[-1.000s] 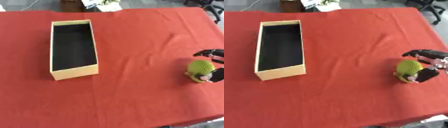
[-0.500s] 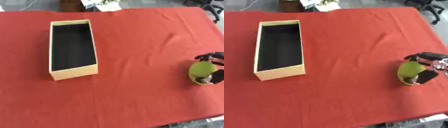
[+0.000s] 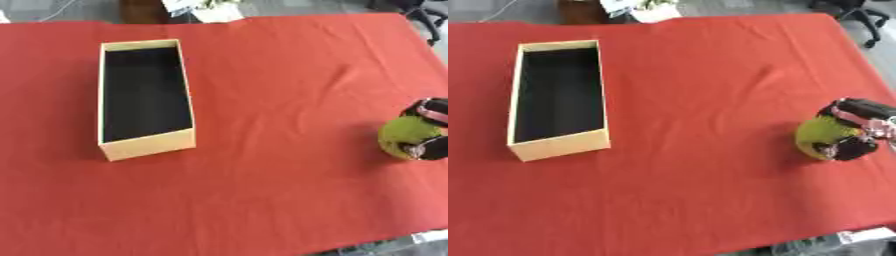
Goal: Pick up objects on the table and place them in the box.
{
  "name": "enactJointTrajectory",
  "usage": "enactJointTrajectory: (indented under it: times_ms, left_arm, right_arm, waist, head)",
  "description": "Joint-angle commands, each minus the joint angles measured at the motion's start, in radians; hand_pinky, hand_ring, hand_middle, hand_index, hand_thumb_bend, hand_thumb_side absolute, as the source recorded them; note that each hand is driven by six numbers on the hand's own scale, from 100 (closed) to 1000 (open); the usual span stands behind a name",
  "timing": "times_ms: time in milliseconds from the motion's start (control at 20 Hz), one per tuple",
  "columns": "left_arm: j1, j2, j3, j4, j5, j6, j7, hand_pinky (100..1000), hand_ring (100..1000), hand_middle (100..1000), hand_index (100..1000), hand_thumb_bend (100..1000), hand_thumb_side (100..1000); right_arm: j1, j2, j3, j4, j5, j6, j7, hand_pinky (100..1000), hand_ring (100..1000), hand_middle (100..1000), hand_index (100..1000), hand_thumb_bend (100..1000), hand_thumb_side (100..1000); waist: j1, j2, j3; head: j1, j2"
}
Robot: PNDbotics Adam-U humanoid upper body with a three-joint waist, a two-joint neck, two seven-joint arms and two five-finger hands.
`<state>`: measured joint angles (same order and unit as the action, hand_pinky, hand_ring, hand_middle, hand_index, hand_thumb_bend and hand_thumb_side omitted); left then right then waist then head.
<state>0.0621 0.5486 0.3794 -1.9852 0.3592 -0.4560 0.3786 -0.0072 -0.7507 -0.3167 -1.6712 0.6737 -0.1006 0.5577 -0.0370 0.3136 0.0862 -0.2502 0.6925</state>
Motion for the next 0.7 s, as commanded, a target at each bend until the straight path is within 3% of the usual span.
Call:
enactJointTrajectory:
  times_ms: [50,100,150,200,350,700]
  left_arm:
    - [0.001,0.017,0.007,-0.015,-0.007,0.001,-0.004,550,620,702,654,144,689]
    - [0.001,0.017,0.006,-0.015,-0.007,0.001,-0.004,550,620,702,654,144,689]
    - [0.001,0.017,0.007,-0.015,-0.007,0.001,-0.004,550,620,702,655,144,689]
    - [0.001,0.018,0.007,-0.015,-0.007,0.002,-0.004,550,620,702,655,144,689]
    - [-0.001,0.02,0.005,-0.015,-0.005,0.002,-0.004,550,620,702,655,145,689]
    - [-0.006,0.02,0.0,-0.015,0.001,0.007,-0.01,551,621,703,655,145,688]
  right_arm:
    - [0.003,-0.024,-0.035,-0.04,-0.055,0.007,-0.052,731,617,462,596,100,133]
    - [0.003,-0.023,-0.041,-0.051,-0.07,0.007,-0.066,725,614,460,596,100,133]
    - [0.003,-0.024,-0.046,-0.064,-0.083,0.006,-0.08,724,614,464,601,100,190]
    - [-0.001,-0.027,-0.05,-0.081,-0.093,0.002,-0.095,721,612,468,608,100,136]
    - [-0.019,-0.04,-0.05,-0.13,-0.115,-0.008,-0.137,709,608,481,624,100,150]
    - [-0.135,-0.112,0.052,-0.246,-0.116,-0.031,-0.227,734,595,479,620,100,139]
  waist:
    - [0.0,-0.014,-0.001]
    - [0.0,-0.015,-0.002]
    - [-0.001,-0.015,-0.002]
    - [-0.001,-0.016,-0.002]
    - [-0.002,-0.018,-0.001]
    - [-0.004,-0.022,0.016]
  head:
    - [0.003,-0.002]
    - [0.004,-0.002]
    - [0.005,-0.002]
    - [0.005,-0.002]
    - [0.005,-0.003]
    - [-0.01,0.001]
